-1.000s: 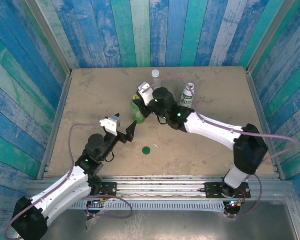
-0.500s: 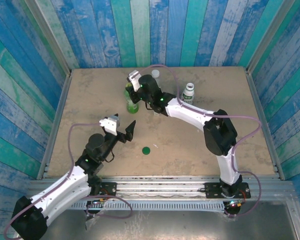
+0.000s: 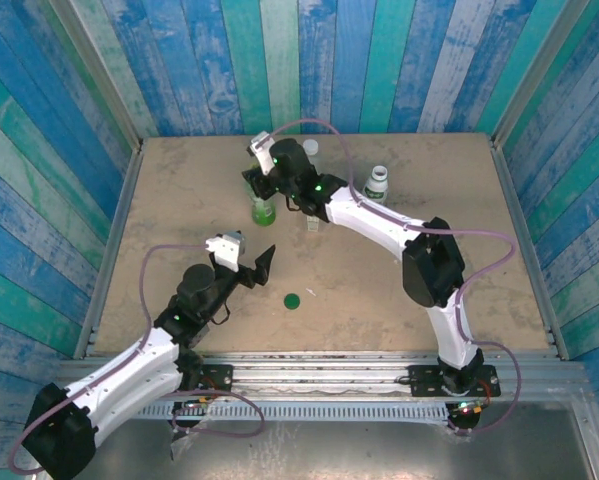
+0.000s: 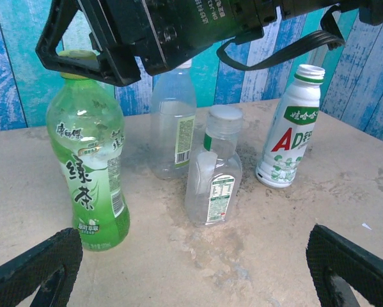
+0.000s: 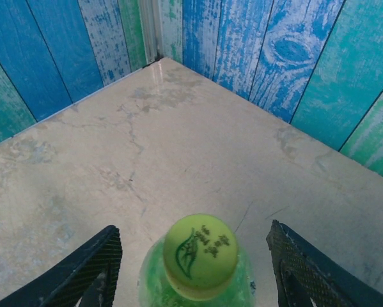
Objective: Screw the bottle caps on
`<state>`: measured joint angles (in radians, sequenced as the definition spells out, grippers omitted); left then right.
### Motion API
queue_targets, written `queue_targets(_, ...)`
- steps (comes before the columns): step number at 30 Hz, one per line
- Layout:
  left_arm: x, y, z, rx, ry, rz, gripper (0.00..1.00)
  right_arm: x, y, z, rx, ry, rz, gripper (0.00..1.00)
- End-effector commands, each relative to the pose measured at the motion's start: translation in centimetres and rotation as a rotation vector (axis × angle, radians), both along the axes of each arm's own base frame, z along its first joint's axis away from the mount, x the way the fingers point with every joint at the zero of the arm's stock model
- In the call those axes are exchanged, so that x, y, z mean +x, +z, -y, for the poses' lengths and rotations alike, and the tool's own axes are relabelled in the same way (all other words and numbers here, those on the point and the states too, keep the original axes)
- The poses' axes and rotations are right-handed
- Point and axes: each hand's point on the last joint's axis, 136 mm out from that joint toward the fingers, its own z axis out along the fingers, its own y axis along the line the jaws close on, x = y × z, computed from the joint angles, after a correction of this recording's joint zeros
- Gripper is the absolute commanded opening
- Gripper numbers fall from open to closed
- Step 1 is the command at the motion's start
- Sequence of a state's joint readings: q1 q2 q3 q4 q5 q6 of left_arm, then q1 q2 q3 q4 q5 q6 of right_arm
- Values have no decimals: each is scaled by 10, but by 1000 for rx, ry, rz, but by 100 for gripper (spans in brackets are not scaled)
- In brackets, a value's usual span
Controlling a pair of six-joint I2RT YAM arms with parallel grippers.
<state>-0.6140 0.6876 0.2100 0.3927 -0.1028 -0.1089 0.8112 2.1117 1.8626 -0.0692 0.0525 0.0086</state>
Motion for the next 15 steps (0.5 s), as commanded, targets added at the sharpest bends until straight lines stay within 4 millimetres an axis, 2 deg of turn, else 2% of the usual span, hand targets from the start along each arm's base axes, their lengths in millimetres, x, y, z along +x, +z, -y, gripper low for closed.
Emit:
queue_targets(1,-1,15,7,-25,-39,40,94,-8,37,13,17,-12,49,68)
queue_targets(5,-3,18,19,-46,-107,63,94,-20,53,37,11,-50,86,77)
queue_targets(8,-4,23,35,-60,-183,80,94,-29,58,65,11,-114,114,81)
queue_targets(11,-6,25,52,-62,-263,100,94,-37,58,102,-5,-204,139,85)
queue_targets(15,-20,16,92,54,-433,108,94,-38,51,173,-45,-383,139,91)
